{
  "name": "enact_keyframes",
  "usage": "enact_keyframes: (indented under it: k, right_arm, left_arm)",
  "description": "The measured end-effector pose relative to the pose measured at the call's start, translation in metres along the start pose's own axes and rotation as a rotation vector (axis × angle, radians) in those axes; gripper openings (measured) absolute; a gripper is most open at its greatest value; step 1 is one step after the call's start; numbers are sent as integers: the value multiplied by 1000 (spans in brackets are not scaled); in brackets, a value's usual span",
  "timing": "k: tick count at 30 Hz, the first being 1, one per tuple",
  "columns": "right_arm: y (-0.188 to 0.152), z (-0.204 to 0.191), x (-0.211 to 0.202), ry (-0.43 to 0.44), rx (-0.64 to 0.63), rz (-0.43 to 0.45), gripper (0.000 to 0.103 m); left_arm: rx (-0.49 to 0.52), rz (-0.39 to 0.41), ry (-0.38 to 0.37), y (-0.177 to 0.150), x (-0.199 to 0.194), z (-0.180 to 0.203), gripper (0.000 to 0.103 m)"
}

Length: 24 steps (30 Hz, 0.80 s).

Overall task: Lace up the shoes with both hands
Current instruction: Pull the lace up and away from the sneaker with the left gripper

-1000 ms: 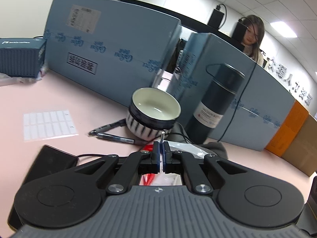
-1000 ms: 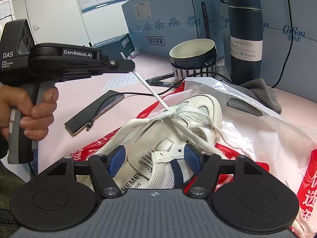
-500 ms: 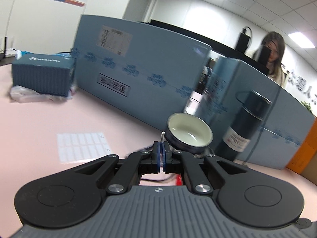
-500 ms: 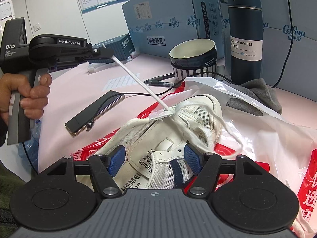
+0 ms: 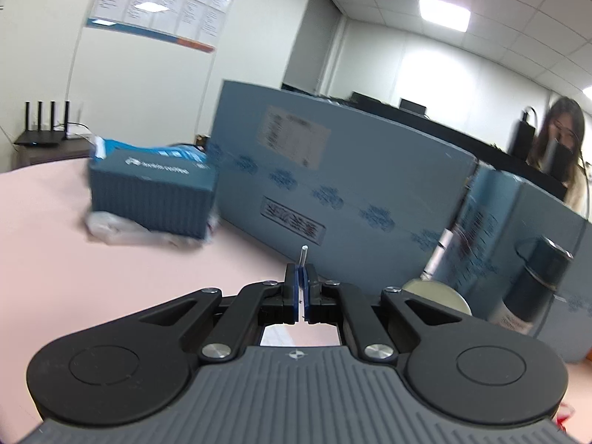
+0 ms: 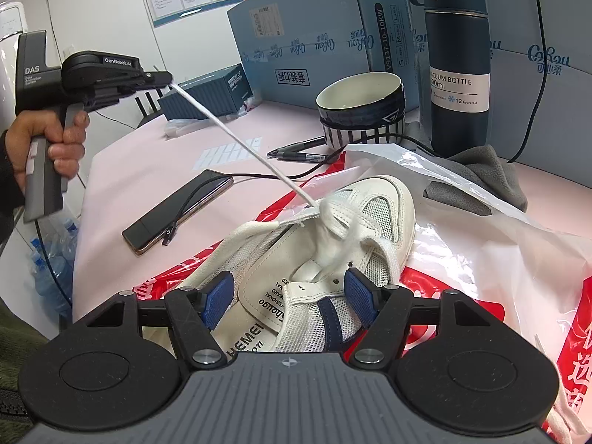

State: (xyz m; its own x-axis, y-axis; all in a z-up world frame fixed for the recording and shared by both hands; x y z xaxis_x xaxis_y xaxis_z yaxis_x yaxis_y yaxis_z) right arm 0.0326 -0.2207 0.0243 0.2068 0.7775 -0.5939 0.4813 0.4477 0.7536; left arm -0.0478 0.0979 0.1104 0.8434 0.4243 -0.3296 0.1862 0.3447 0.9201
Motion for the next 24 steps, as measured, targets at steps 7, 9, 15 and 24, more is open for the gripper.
enact_keyframes:
  k: [7,9,15,24]
  right_arm:
    - [0,1,0,1,1,1,64]
    - [0,1,0,1,1,1,64]
    - [0,0,0,2,1,1,64]
    - [0,1,0,2,0,1,64]
  left_arm:
    - [26,44,34,22,1,-10,2]
    - [24,57,45,28,1,-12,2]
    - [39,97,66,52,2,-21,2]
    - [68,151,87,82,0,-29,2]
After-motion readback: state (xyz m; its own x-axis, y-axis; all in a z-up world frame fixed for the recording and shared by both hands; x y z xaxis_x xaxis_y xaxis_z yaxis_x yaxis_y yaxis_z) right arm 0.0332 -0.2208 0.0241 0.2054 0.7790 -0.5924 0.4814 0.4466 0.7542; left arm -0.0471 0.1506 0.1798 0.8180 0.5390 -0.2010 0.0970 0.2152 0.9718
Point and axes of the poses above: each gripper's, at about its wrist camera, not at the fingertips, and x roughly the way its jaws point, z to its right, y to its top, the point moved 6 cm from there along x, roughly the way its jaws point, and after that the axes turned 3 degrees about x, right-handed, at the moved point
